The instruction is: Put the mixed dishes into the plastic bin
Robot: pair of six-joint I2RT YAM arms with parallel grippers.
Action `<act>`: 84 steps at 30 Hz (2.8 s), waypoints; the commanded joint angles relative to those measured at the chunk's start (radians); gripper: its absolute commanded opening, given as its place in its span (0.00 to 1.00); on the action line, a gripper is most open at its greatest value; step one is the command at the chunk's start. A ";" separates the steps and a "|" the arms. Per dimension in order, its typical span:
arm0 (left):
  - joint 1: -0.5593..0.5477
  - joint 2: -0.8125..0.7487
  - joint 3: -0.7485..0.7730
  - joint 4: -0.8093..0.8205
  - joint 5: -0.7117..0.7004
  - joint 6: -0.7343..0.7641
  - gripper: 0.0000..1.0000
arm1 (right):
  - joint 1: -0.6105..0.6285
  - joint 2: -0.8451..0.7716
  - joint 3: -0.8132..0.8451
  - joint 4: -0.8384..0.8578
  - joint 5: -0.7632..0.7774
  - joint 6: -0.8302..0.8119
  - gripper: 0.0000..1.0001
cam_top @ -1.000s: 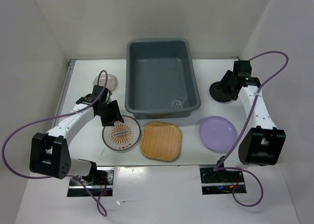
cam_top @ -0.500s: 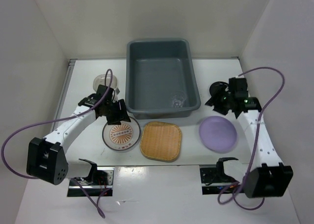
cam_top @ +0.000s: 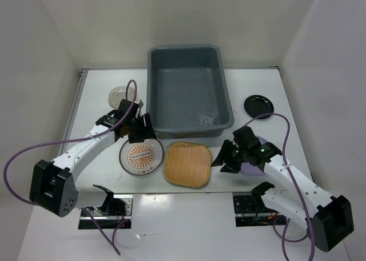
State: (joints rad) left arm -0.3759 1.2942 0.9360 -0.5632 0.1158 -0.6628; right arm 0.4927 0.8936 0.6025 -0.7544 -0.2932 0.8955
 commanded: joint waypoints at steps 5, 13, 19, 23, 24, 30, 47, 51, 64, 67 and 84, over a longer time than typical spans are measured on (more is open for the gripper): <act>-0.001 -0.059 0.005 0.039 0.015 -0.070 0.69 | 0.009 -0.137 -0.227 0.224 -0.090 0.124 0.56; -0.001 -0.110 -0.048 0.039 0.005 -0.093 0.69 | 0.009 -0.183 -0.359 0.380 -0.113 0.178 0.56; -0.001 -0.090 -0.048 0.039 0.005 -0.093 0.69 | 0.030 -0.104 -0.403 0.506 -0.103 0.210 0.57; -0.001 -0.070 -0.048 0.039 -0.004 -0.084 0.69 | 0.040 -0.045 -0.394 0.565 -0.072 0.210 0.57; -0.001 -0.070 -0.048 0.039 -0.004 -0.084 0.69 | 0.040 -0.016 -0.394 0.579 -0.061 0.210 0.57; -0.001 -0.061 -0.039 0.039 -0.013 -0.084 0.69 | 0.061 0.096 -0.385 0.662 -0.052 0.210 0.57; -0.001 -0.042 -0.048 0.039 -0.044 -0.075 0.68 | 0.081 0.269 -0.392 0.831 0.022 0.241 0.38; -0.001 0.000 -0.098 0.029 -0.076 -0.064 0.56 | 0.081 0.225 -0.402 0.807 0.041 0.241 0.38; -0.044 0.065 -0.137 0.062 -0.076 -0.093 0.28 | 0.090 0.229 -0.429 0.877 0.042 0.261 0.36; -0.044 0.065 -0.155 0.062 -0.076 -0.093 0.26 | 0.090 0.238 -0.429 0.902 0.042 0.261 0.35; -0.092 0.125 -0.203 0.101 -0.094 -0.144 0.23 | 0.167 0.426 -0.323 1.004 0.061 0.261 0.35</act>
State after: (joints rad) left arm -0.4576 1.4055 0.7452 -0.4927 0.0299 -0.7750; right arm 0.6331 1.2869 0.2565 0.2584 -0.3019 1.1744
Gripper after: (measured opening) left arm 0.227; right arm 0.353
